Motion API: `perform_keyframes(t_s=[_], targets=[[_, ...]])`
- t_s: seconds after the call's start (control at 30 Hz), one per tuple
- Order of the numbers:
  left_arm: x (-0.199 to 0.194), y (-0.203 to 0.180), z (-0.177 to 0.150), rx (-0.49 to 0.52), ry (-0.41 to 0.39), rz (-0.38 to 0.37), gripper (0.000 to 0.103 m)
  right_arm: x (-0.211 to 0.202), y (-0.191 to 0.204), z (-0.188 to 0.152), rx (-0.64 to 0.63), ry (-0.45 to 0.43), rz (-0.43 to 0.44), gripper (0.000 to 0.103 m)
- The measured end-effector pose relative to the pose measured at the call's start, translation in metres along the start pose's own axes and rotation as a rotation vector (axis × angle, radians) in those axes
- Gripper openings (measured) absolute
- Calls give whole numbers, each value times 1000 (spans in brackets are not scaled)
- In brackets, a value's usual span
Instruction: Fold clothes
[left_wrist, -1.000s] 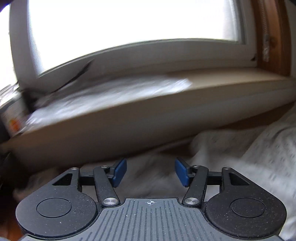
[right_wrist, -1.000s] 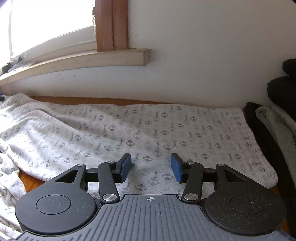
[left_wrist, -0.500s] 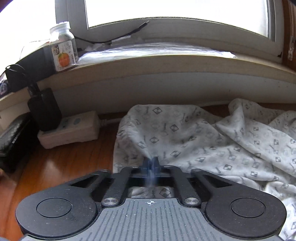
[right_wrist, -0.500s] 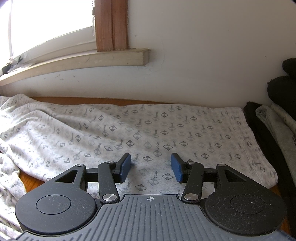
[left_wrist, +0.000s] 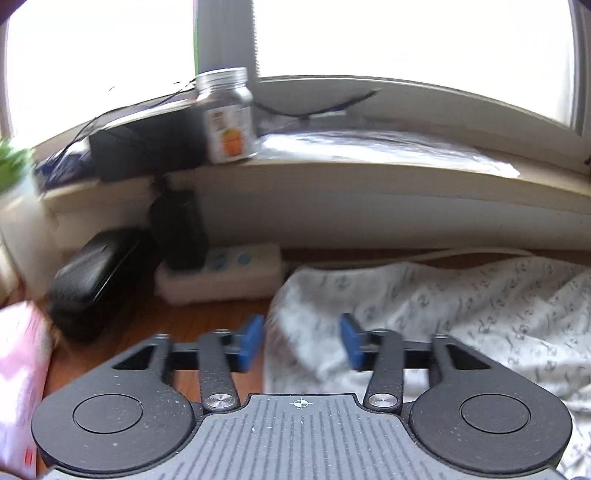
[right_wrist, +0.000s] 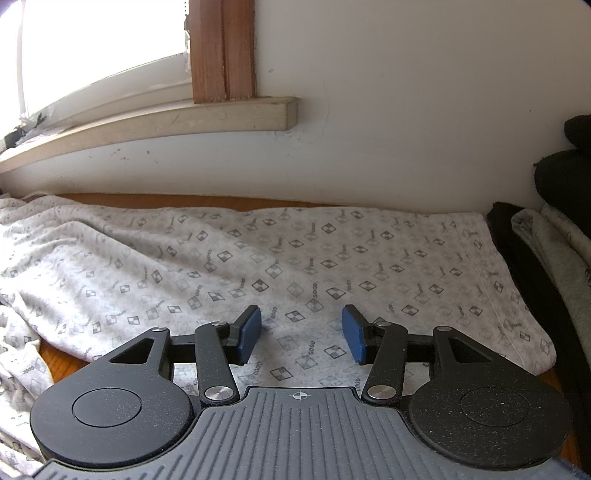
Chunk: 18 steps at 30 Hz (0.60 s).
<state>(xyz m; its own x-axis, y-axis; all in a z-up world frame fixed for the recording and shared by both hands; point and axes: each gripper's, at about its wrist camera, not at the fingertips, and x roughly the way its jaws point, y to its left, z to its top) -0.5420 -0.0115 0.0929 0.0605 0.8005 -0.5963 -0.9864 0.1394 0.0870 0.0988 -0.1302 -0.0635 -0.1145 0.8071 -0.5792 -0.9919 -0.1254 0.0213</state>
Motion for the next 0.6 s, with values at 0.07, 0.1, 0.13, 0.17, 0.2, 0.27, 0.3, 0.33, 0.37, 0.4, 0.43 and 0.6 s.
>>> perform_keyframes(t_s=[0.07,0.1,0.13,0.17,0.2,0.27,0.3,0.33,0.37,0.4,0.43,0.6], targets=[[16,-12,9,57,-1,0,61,0,0,0,1,0,1,49],[19,-19,13,94,-19,-9,61,0,0,0,1,0,1,49],[22,-27,15,133,-39,-19,61,0,-1,0,1,0,1,49],[22,-33,17,152,-50,-46,58,0,-1,0,0,-1,1,49],[23,-40,19,169,-59,-76,56,0,-1,0,0,-1,1,49],[23,-53,23,211,-78,-140,55,0,-1,0,1,-2,2,50],[27,-61,24,242,-69,-146,55,0,-1,0,1,-2,3,50],[30,-68,26,273,-58,-149,55,0,-1,0,1,-2,3,50],[35,-73,27,302,-42,-144,55,0,-1,0,2,-2,4,50],[41,-77,28,325,-25,-133,55,0,-1,0,2,-2,4,50],[47,-78,29,337,-7,-126,55,0,-1,0,2,-2,3,50],[56,-64,28,355,33,-114,44,-1,0,-1,3,-3,4,51]])
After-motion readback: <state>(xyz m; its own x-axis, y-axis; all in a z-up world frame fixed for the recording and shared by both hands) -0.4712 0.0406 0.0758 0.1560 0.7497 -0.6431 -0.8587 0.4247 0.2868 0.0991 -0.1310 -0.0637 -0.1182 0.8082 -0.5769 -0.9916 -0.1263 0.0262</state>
